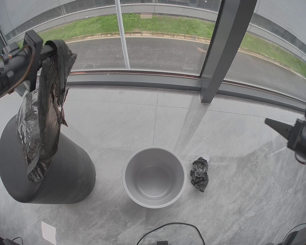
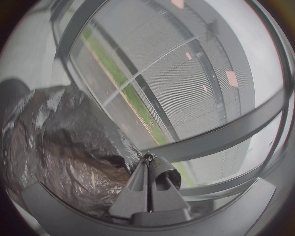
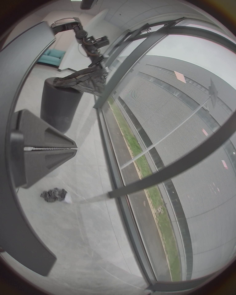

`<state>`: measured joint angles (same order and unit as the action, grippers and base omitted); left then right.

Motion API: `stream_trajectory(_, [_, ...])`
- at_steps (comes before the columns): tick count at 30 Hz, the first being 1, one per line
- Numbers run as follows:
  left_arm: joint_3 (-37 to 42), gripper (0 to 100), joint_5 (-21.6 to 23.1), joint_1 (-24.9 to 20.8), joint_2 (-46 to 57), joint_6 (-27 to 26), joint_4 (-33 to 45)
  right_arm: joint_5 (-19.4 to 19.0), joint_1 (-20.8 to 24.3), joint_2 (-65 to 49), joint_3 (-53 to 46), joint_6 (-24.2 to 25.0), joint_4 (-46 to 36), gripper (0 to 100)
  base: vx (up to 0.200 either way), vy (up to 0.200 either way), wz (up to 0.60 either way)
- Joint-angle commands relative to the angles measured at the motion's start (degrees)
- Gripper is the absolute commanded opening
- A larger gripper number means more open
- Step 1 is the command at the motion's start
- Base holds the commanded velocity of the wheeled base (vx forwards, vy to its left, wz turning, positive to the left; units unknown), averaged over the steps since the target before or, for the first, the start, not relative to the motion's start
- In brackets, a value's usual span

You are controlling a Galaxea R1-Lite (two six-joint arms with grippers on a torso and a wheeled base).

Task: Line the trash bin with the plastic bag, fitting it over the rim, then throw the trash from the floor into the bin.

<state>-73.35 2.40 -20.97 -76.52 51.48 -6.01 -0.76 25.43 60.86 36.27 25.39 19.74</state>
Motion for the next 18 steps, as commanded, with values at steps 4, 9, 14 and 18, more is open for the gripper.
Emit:
stream_trajectory(4, [-9.53, 0, 18.52, -3.29, 9.28, 18.30, 10.58, 8.75, 22.12, 25.19, 6.54, 0.10, 8.12, 0, 0.000, 0.000, 0.00])
stream_trajectory(9, [-5.57, 0, 18.34, -8.65, 11.04, 18.92, 4.78, 9.37, 24.49, 29.06, 7.15, -2.45, 8.83, 0, 0.000, 0.000, 0.00])
stream_trajectory(14, [-4.87, 0, 18.43, -8.91, 10.69, 18.92, 4.43, 12.53, 25.02, 29.58, 7.85, -4.30, 8.83, 0, 0.000, 0.000, 0.00])
stream_trajectory(18, [-4.08, 0, 18.60, -9.09, 10.34, 19.01, 4.08, 12.45, 25.02, 29.41, 7.59, -6.50, 8.83, 100, 0.000, 0.000, 0.00])
